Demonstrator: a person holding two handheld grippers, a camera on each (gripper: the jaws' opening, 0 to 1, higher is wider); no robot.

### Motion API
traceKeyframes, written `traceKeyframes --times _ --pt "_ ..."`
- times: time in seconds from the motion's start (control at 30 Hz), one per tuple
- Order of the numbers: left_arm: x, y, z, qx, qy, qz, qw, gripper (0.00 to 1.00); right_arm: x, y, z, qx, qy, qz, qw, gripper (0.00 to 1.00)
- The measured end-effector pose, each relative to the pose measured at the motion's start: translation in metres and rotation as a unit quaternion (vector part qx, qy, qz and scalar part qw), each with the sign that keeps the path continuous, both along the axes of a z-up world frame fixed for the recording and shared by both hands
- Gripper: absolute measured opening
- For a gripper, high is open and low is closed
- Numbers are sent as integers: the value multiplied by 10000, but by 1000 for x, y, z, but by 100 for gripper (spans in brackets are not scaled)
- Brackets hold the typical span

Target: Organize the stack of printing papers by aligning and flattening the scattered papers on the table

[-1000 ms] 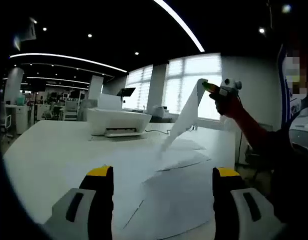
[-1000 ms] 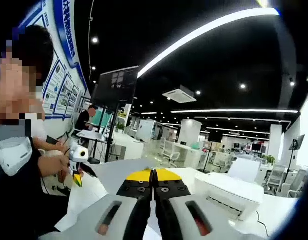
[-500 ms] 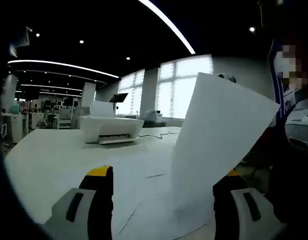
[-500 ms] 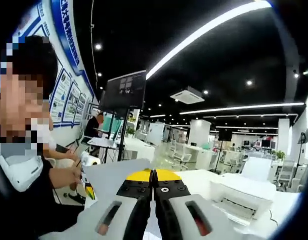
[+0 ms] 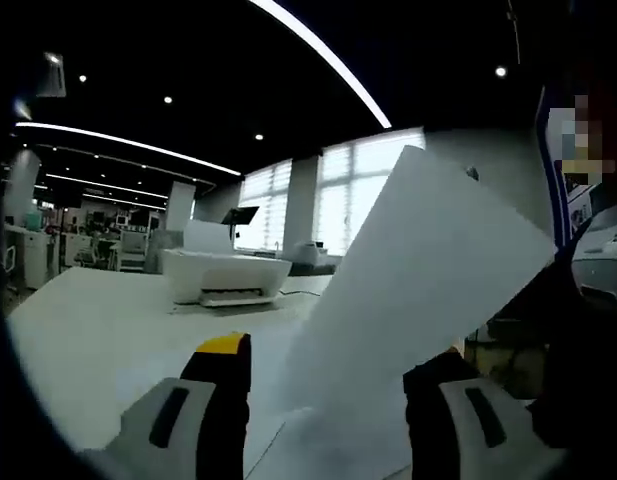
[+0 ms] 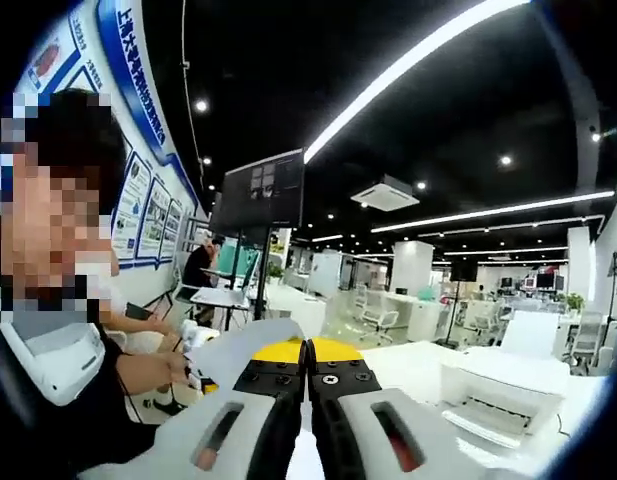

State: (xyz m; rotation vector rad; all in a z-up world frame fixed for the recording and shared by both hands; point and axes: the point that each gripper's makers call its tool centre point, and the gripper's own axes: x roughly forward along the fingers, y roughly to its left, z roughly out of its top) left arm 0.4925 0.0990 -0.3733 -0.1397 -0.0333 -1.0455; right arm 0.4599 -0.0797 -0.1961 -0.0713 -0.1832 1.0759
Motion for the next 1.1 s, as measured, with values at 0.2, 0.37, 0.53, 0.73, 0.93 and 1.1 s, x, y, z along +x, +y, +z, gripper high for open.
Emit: traceKeyframes --times 0.2,0.37,0.53,0.73,0.93,1.1 --pt "6 8 -3 -83 113 171 9998 63 -6 2 1 80 72 116 9999 0" --pt "7 11 2 -264 105 218 9994 61 -19 3 0 242 241 351 9988 0" --pt "8 11 6 -399 126 210 9989 60 -32 3 -2 292 420 626 9967 0" --pt "9 10 7 -488 158 231 9984 59 -49 9 -14 146 668 1020 9924 0" --pt "14 14 5 -558 242 329 9976 59 -57 5 -16 105 715 1114 9911 0" --pt "18 17 5 -730 363 392 9959 59 -57 -1 -14 160 723 1084 9913 0"
